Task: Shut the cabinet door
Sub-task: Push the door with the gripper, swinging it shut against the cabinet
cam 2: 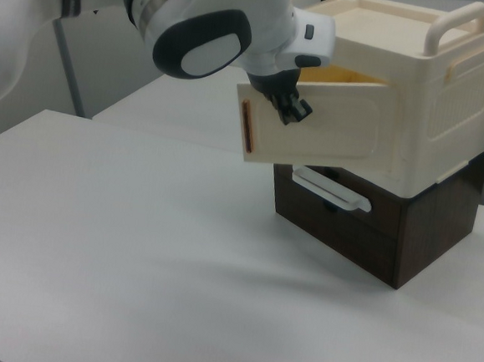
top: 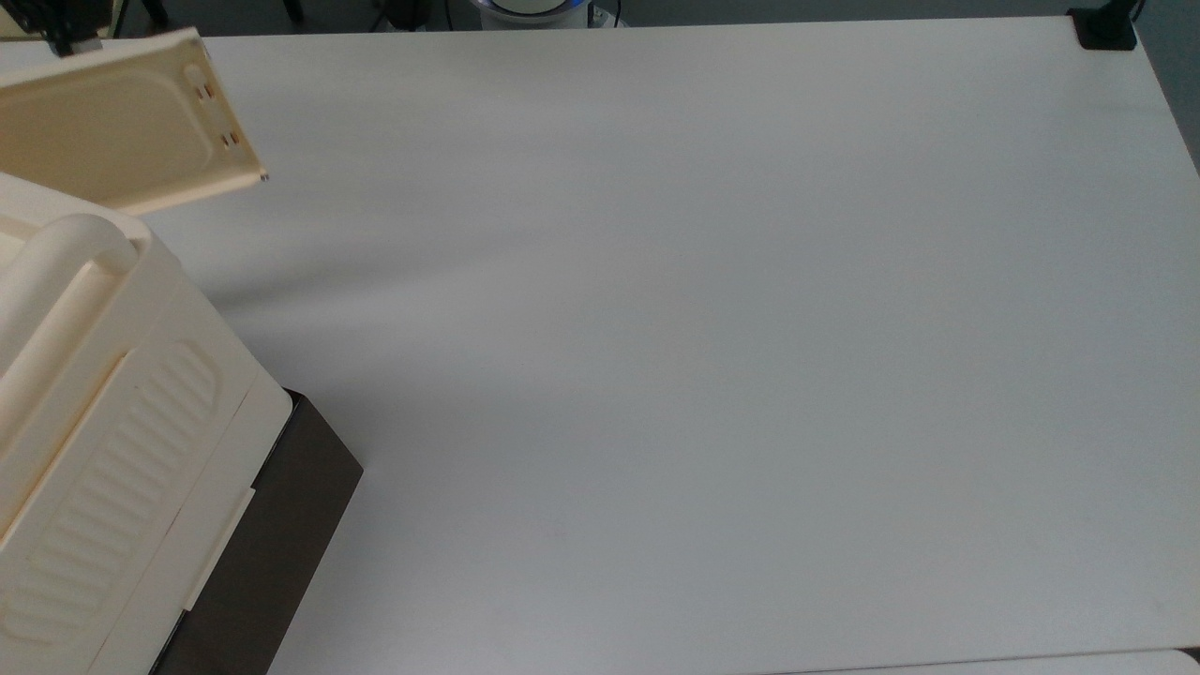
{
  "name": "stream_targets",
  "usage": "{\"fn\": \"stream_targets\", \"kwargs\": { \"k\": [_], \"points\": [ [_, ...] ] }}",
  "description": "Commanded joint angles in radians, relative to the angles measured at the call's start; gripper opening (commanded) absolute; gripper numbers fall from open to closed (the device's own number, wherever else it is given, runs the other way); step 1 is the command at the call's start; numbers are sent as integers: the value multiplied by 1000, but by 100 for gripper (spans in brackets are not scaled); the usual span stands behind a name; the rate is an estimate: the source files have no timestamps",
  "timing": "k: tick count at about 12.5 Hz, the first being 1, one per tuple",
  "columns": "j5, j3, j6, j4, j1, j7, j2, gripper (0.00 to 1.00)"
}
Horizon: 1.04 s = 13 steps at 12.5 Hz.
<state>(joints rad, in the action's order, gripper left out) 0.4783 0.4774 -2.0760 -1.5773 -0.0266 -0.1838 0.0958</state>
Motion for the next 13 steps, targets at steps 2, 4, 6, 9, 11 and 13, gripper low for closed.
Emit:
{"fn": "stream_targets", "kwargs": {
  "k": [2, 4, 6, 9, 11, 13],
  "points": [
    [175, -40, -279, 0, 11, 17, 74, 0],
    [197, -40, -332, 20, 11, 17, 113, 0],
    [203, -46, -380, 30, 11, 17, 145, 0],
    [223, -56, -470, 30, 10, 18, 177, 0],
    [279, -62, -536, 30, 7, 17, 196, 0],
    [301, -62, -584, 30, 7, 17, 209, 0]
  ]
}}
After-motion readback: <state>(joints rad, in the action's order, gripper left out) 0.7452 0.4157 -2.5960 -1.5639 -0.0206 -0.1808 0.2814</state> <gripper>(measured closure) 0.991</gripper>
